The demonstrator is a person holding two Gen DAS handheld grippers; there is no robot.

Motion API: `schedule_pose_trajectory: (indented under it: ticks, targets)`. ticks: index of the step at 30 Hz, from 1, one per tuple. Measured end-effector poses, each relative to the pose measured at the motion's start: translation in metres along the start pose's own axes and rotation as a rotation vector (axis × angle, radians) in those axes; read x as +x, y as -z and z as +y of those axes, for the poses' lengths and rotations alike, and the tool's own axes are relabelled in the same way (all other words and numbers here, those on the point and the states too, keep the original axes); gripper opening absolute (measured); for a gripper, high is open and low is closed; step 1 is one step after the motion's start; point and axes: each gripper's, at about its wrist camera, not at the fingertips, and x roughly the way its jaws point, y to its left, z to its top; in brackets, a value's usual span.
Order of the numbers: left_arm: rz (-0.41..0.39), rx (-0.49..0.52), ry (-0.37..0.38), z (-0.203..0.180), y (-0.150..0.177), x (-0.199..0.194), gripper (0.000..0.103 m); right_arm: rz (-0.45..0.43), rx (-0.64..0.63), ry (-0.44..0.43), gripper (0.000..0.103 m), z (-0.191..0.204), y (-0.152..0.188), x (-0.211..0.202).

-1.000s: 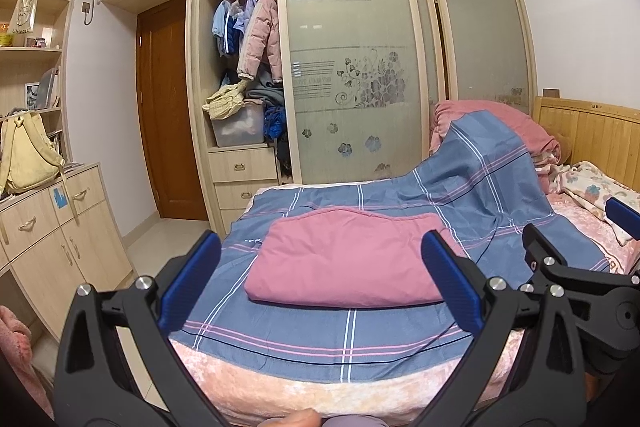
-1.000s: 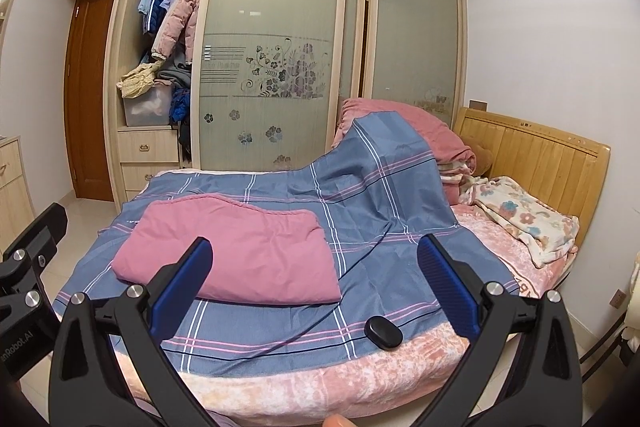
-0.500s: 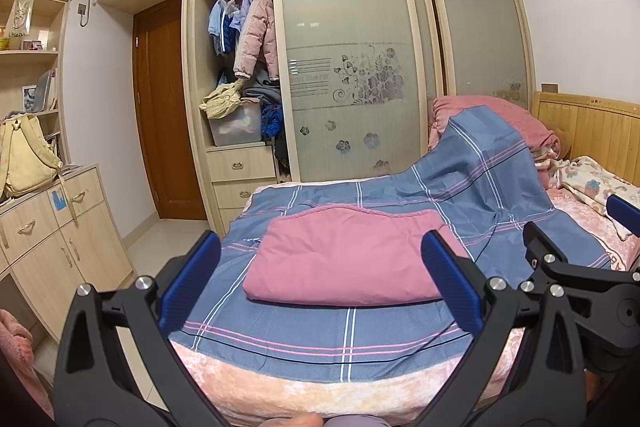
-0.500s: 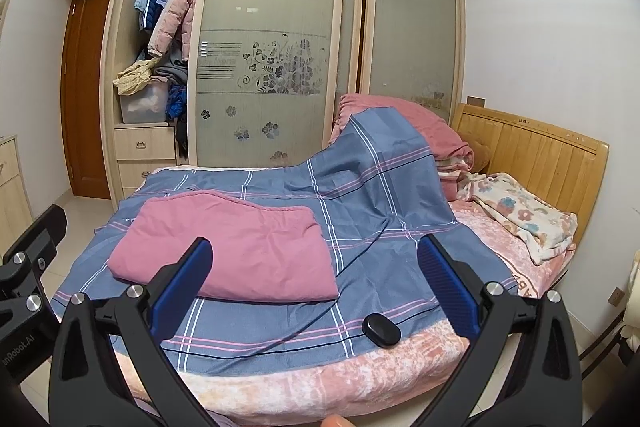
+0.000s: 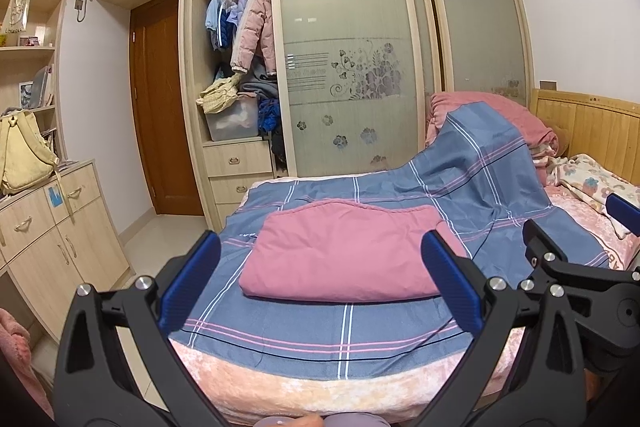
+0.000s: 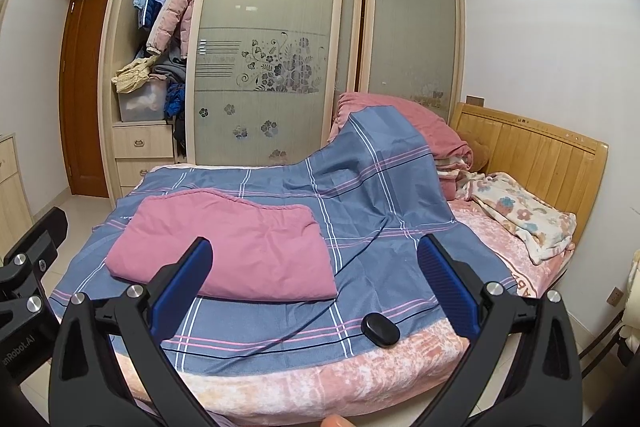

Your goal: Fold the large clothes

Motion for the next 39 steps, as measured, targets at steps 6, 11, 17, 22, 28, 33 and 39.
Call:
schedule_pose_trajectory:
  ticks: [6,11,17,22,28,33,39]
  targets:
    - [0.007,0.007,-0.001,0.001,0.004,0.002,0.101,0.005,-0.003,0.003,0.102,0.001,0.002,0.002]
    - [0.013,0.019,-0.004,0.0,0.003,0.006,0.101,0.009,-0.005,0.008,0.102,0.0,0.006,0.007]
    - [0.018,0.018,0.004,-0.001,0.004,0.01,0.101,0.01,-0.007,0.01,0.102,-0.001,0.006,0.008]
    - [0.024,0.027,0.003,-0.001,0.006,0.011,0.101,0.016,-0.008,0.011,0.102,-0.003,0.007,0.012]
    - [0.036,0.004,0.036,0.003,0.007,0.016,0.101,0.017,-0.006,0.01,0.102,-0.004,0.008,0.013]
    - [0.028,-0.029,0.07,0.009,0.014,0.023,0.101,0.025,-0.014,0.006,0.102,-0.002,0.01,0.016]
    - [0.063,-0.023,0.063,0.008,0.02,0.04,0.101,0.058,-0.029,-0.001,0.102,0.003,0.017,0.034]
